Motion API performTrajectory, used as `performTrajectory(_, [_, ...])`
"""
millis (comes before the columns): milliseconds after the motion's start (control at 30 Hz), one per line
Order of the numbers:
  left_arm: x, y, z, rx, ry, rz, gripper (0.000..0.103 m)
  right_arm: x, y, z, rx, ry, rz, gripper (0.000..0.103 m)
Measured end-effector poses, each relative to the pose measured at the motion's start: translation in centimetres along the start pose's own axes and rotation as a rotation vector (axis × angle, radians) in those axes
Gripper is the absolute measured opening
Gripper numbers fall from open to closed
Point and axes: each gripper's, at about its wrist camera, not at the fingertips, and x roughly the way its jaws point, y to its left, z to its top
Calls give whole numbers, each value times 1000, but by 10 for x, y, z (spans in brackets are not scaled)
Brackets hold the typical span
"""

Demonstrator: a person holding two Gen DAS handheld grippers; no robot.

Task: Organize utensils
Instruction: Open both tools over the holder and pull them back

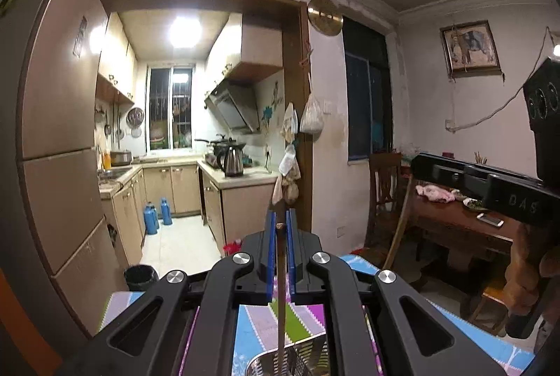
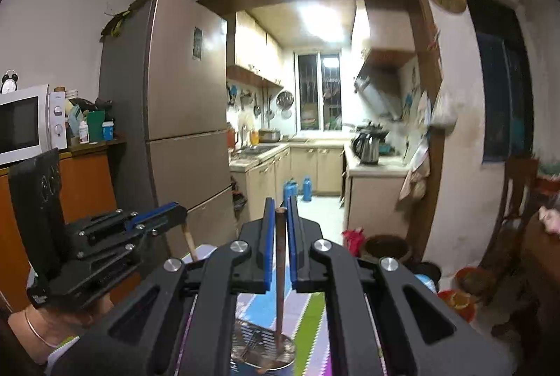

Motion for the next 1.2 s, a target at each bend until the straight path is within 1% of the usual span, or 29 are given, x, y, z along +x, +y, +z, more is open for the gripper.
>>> performTrajectory(267, [29,7,-46,-22,83,-2,7,39,4,-47,38,92,23,5])
performTrajectory(367, [39,9,-60,-21,112,3,7,50,7,-59,30,107,-5,6])
performTrajectory(400, [43,9,-66,-24,122,5,7,53,6,-61,34,116,-8,6])
performTrajectory(433, [45,11,-68,-29,128,11,7,55,5,-63,33,128,-19,10])
performTrajectory(500, [46,14,-74,-44,136,29,8,55,3,-63,24,123,-40,14])
performTrajectory(567, [44,18,-73,-47,138,35,8,47,0,-58,24,102,-52,15])
performTrajectory(633, [36,21,-66,-41,122,49,8,37,-2,-51,22,76,-59,15])
performTrajectory(800, [1,22,-38,-26,51,77,8,-7,-6,-29,17,-2,-72,15])
performTrajectory(867, [-25,19,-25,-7,7,99,8,-29,-6,-23,-9,-30,-87,15])
performTrajectory(900, [-33,18,-21,-3,-4,107,8,-40,-4,-21,-24,-42,-87,15])
performTrajectory(967, [-62,16,-14,15,-40,114,8,-65,-2,-19,-52,-63,-90,15])
performTrajectory(1033, [-92,9,-12,41,-69,123,8,-86,-1,-22,-73,-74,-91,15])
performTrajectory(1067, [-105,5,-12,51,-76,120,8,-103,1,-26,-85,-80,-87,15])
performTrajectory(1200, [-159,-9,-23,84,-57,132,15,-152,6,-48,-120,-70,-86,15])
